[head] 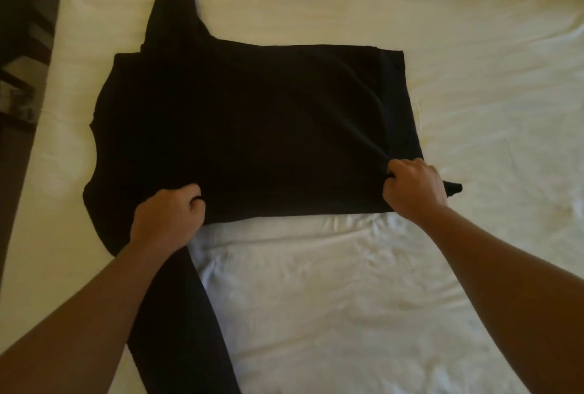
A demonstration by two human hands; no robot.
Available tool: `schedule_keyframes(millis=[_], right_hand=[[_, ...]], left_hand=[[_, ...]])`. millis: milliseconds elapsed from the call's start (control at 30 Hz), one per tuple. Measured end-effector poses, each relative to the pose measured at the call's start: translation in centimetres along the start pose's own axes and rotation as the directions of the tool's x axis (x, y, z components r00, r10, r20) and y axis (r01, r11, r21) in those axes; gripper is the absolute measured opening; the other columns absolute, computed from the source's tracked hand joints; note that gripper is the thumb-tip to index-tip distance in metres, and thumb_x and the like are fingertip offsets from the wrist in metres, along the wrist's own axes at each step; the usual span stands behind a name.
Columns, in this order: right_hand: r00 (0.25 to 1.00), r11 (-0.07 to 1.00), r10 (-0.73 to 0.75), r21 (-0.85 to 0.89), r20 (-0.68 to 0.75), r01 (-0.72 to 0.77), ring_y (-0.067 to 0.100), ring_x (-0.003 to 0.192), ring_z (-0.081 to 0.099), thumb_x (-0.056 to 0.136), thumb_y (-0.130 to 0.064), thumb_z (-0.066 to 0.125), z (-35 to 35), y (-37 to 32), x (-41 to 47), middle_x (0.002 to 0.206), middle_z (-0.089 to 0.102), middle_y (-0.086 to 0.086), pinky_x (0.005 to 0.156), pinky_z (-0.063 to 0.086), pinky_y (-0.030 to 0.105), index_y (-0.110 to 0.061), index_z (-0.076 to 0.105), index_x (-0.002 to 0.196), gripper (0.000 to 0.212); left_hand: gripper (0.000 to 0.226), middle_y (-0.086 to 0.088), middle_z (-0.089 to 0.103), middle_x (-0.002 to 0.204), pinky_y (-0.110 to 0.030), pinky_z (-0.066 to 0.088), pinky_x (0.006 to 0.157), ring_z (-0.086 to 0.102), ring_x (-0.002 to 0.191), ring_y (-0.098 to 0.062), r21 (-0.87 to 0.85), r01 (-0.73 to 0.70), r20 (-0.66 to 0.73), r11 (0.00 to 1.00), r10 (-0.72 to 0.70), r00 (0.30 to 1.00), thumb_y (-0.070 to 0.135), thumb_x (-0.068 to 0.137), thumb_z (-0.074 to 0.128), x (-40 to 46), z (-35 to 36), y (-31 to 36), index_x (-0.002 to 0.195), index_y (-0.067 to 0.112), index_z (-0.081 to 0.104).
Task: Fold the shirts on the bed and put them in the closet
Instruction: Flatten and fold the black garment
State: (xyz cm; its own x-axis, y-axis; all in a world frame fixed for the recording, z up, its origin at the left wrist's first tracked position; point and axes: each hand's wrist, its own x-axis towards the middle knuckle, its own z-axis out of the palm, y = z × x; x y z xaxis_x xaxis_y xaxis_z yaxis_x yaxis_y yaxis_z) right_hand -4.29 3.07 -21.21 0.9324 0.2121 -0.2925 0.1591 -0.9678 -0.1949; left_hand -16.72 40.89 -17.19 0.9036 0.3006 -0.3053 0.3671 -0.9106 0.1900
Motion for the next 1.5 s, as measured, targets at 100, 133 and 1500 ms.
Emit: schedule_keyframes(millis=[100,133,1500], right_hand=[[0.999,1.0,-0.024,0.007,-0.046,0.025,0.025,0.075,0.052,0.09,-0.005,0.049,0.0,0.1,2.3,0.07,0.052,0.0,0.079,0.05,0.044,-0.015,0.054,0.081,0.015],[0.997,0.999,-0.038,0.003,-0.063,0.038,0.026,0.074,0.052,0.089,-0.003,0.049,0.1,0.1,3.1,0.071,0.053,0.001,0.078,0.05,0.045,-0.013,0.056,0.082,0.015],[0.998,0.998,-0.002,0.064,-0.064,0.006,0.023,0.149,0.018,0.106,-0.044,0.029,5.7,-0.9,6.3,0.162,0.026,0.001,0.115,0.017,0.048,-0.032,0.033,0.153,0.049]], left_hand=[[0.024,-0.003,0.054,0.061,-0.027,0.029,0.048,0.05,0.05,-0.019,0.035,-0.046,0.019,0.998,0.045,0.999,0.02,0.101,0.051,3.0,-0.1,-0.3,0.077,0.025,0.05],[0.022,-0.003,0.054,0.061,-0.027,0.029,0.048,0.05,0.05,-0.018,0.045,-0.058,0.015,0.997,0.057,0.998,0.021,0.101,0.051,3.9,0.1,-0.4,0.079,0.023,0.052],[0.055,-0.005,0.034,0.157,-0.058,0.023,0.114,0.024,0.145,-0.032,0.107,-0.123,-0.016,0.987,0.126,0.992,0.049,0.104,0.034,11.6,7.9,4.2,0.155,0.03,0.035]])
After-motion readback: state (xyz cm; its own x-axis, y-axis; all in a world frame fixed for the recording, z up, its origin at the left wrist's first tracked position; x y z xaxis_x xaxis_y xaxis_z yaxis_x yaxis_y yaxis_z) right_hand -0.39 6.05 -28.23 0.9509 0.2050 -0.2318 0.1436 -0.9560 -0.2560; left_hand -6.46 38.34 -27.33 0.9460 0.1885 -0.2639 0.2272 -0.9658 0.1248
